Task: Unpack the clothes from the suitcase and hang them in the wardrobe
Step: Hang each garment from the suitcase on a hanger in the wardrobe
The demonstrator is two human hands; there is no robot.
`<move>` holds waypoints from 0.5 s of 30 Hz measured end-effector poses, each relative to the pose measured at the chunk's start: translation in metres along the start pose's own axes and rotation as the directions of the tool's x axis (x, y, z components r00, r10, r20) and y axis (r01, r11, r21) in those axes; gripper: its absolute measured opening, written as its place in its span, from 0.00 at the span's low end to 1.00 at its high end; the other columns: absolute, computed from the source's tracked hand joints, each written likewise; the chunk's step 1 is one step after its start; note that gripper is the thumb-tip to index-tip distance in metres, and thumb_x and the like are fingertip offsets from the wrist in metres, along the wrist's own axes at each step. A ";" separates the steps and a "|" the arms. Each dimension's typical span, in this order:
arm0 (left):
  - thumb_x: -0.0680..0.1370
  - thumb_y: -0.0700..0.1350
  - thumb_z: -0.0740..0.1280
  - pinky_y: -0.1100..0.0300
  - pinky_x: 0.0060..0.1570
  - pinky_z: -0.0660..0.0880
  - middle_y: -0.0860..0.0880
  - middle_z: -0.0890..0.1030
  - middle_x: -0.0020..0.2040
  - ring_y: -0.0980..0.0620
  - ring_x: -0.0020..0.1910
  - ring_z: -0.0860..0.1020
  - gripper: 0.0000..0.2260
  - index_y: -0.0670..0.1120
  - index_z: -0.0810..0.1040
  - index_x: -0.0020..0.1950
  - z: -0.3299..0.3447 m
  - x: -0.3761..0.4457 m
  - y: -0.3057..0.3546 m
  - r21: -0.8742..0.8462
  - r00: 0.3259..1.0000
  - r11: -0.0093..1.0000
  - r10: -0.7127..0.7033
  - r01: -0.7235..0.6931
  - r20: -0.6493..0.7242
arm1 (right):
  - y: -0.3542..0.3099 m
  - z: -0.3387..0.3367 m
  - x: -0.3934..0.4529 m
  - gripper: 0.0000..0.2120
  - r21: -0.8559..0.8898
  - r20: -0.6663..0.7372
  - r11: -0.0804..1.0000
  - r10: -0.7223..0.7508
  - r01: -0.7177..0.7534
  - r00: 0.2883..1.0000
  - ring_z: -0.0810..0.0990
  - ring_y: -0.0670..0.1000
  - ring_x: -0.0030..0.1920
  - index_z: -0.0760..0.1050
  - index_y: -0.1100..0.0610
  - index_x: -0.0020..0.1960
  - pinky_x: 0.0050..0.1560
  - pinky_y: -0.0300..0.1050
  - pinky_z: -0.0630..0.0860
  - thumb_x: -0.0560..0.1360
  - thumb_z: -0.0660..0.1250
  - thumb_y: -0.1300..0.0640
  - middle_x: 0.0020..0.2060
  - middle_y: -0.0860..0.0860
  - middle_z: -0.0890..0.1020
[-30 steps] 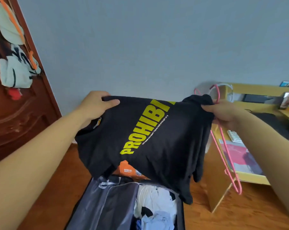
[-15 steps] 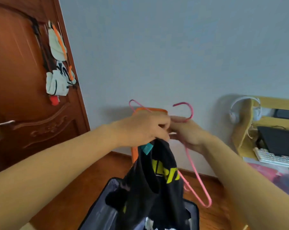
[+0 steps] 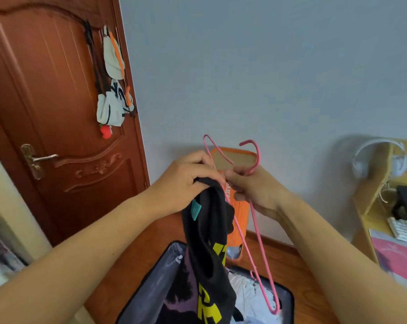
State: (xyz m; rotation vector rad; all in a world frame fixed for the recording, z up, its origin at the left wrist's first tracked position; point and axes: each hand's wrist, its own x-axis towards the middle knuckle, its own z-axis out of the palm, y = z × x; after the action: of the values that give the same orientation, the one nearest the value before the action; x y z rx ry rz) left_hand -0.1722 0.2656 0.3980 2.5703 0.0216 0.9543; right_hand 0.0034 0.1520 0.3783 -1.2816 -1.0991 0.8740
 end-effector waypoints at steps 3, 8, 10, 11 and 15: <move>0.75 0.31 0.70 0.72 0.47 0.66 0.54 0.72 0.46 0.62 0.46 0.74 0.12 0.44 0.88 0.52 0.006 -0.014 -0.007 0.028 0.998 0.998 0.061 -0.061 -0.010 | 0.004 0.005 -0.001 0.14 -0.053 0.058 0.990 0.132 -0.129 0.990 0.71 0.48 0.34 0.80 0.57 0.44 0.29 0.39 0.67 0.84 0.60 0.57 0.35 0.53 0.74; 0.76 0.33 0.72 0.72 0.50 0.65 0.51 0.73 0.47 0.63 0.49 0.72 0.09 0.43 0.88 0.52 0.006 -0.028 -0.011 -0.006 0.982 0.982 0.187 -0.187 -0.017 | 0.029 0.021 -0.014 0.17 0.000 0.114 0.957 0.289 -0.291 0.951 0.74 0.60 0.50 0.79 0.63 0.53 0.57 0.54 0.68 0.81 0.66 0.48 0.52 0.61 0.80; 0.76 0.33 0.72 0.72 0.51 0.65 0.52 0.73 0.47 0.63 0.49 0.72 0.10 0.44 0.88 0.52 0.008 -0.036 -0.017 0.003 0.982 0.982 0.187 -0.187 -0.030 | 0.033 0.026 -0.017 0.14 -0.027 0.161 0.953 0.301 -0.301 0.940 0.79 0.61 0.51 0.80 0.64 0.55 0.62 0.63 0.74 0.80 0.67 0.53 0.57 0.68 0.80; 0.76 0.33 0.72 0.72 0.51 0.66 0.52 0.73 0.48 0.62 0.49 0.72 0.10 0.45 0.88 0.52 0.010 -0.040 -0.020 -0.003 0.985 0.986 0.166 -0.166 -0.042 | 0.035 0.028 -0.018 0.17 -0.058 0.172 0.953 0.302 -0.296 0.938 0.80 0.65 0.54 0.79 0.65 0.56 0.65 0.72 0.70 0.77 0.70 0.52 0.60 0.72 0.77; 0.74 0.28 0.72 0.69 0.49 0.70 0.52 0.73 0.49 0.57 0.47 0.75 0.14 0.44 0.87 0.53 0.027 -0.052 -0.030 -0.066 0.981 0.997 0.027 -0.040 -0.194 | 0.029 0.030 -0.014 0.11 0.018 0.027 0.978 0.206 -0.207 0.978 0.78 0.63 0.53 0.81 0.63 0.50 0.59 0.61 0.72 0.76 0.70 0.55 0.50 0.67 0.81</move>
State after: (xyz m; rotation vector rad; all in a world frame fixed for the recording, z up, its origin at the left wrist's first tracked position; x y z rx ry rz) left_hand -0.1919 0.2755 0.3357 2.4133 -0.0014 1.1924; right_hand -0.0267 0.1505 0.3461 -1.3877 -0.9851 1.0561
